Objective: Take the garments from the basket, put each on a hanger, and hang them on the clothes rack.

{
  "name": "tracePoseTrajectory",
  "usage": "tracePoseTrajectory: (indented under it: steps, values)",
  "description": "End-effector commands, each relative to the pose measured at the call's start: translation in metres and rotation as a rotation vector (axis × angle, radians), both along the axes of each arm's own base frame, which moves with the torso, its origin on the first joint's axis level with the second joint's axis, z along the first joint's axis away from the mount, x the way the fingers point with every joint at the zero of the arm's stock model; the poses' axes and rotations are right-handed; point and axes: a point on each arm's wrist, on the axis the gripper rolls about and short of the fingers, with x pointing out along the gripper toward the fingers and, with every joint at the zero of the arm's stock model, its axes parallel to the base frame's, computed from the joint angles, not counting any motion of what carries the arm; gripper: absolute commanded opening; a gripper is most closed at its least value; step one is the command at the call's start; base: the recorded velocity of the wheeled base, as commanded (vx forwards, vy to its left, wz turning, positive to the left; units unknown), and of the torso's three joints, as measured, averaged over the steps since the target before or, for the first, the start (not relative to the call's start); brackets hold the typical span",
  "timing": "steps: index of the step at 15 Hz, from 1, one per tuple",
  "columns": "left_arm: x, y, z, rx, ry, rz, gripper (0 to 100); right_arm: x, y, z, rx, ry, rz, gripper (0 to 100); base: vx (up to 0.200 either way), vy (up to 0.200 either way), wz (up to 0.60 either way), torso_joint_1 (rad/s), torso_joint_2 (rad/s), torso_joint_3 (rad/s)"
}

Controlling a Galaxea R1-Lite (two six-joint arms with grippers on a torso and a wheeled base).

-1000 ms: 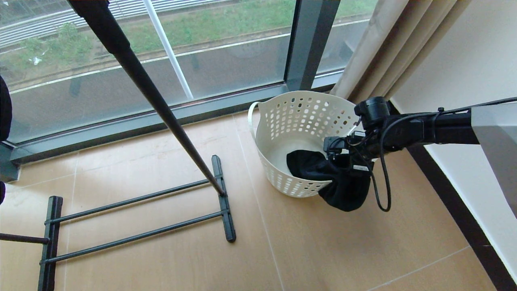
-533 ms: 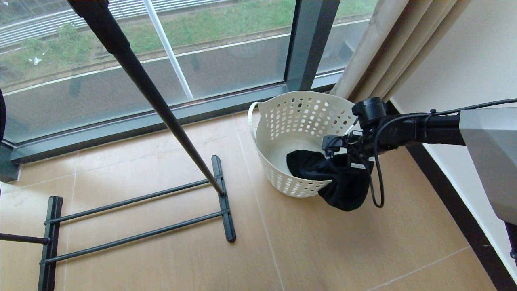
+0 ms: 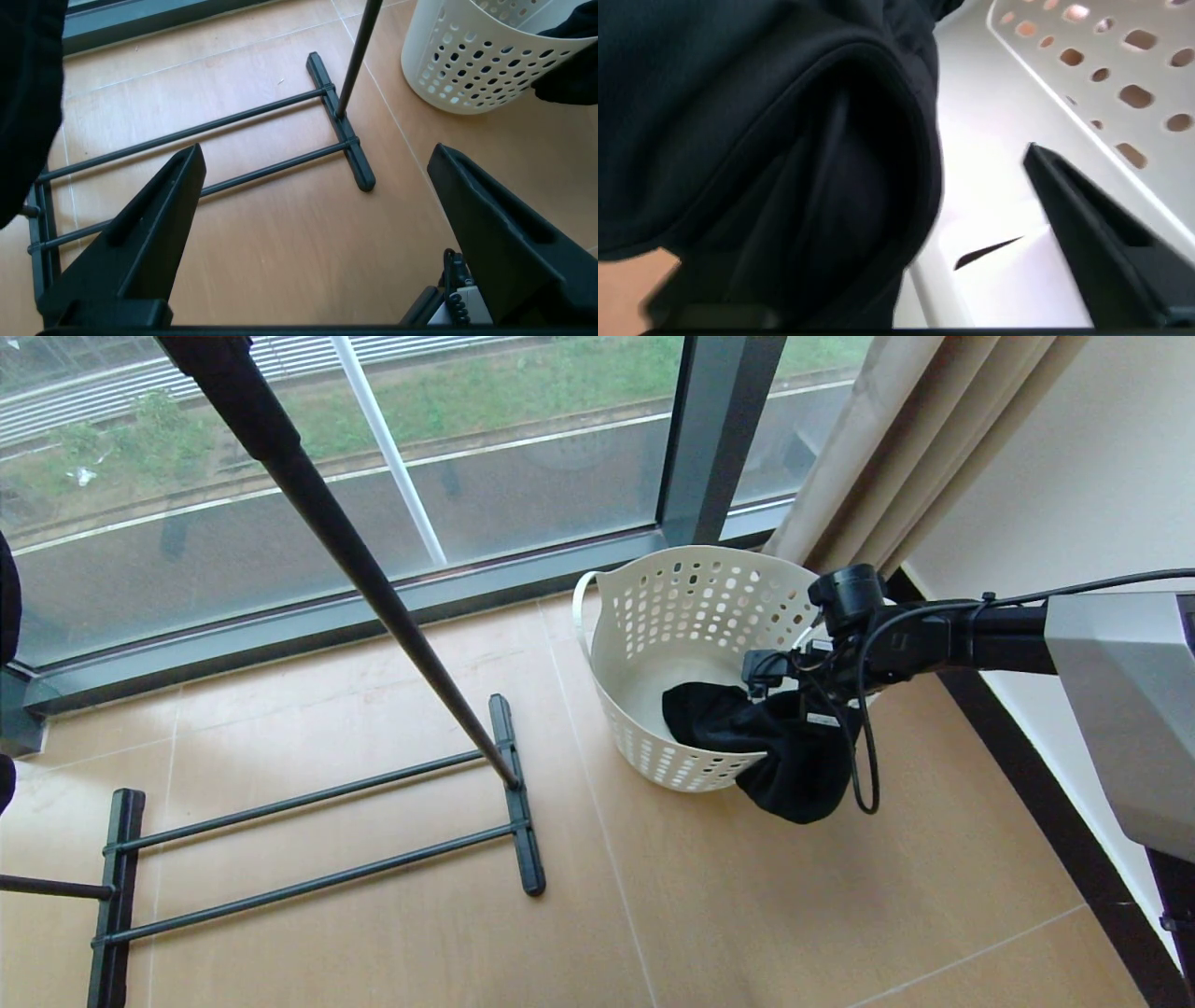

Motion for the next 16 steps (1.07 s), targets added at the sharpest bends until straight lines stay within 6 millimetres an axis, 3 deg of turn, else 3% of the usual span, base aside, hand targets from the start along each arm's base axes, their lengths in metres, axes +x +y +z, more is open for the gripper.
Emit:
tracePoseTrajectory:
  steps: [1, 10, 16]
  values:
    - [0.0, 0.0, 0.0, 0.0, -0.001, 0.0, 100, 0.0, 0.001, -0.002, -0.003, 0.004, 0.001, 0, 0.0, 0.0, 0.0, 0.0, 0.0, 0.0]
    - [0.0, 0.0, 0.0, 0.0, -0.001, 0.0, 100, -0.008, 0.001, 0.007, 0.037, -0.005, -0.059, 0, 0.0, 0.0, 0.0, 0.0, 0.0, 0.0]
    - [0.0, 0.0, 0.0, 0.0, -0.001, 0.0, 100, -0.026, 0.004, 0.029, 0.078, -0.028, -0.071, 0, 0.0, 0.0, 0.0, 0.0, 0.0, 0.0]
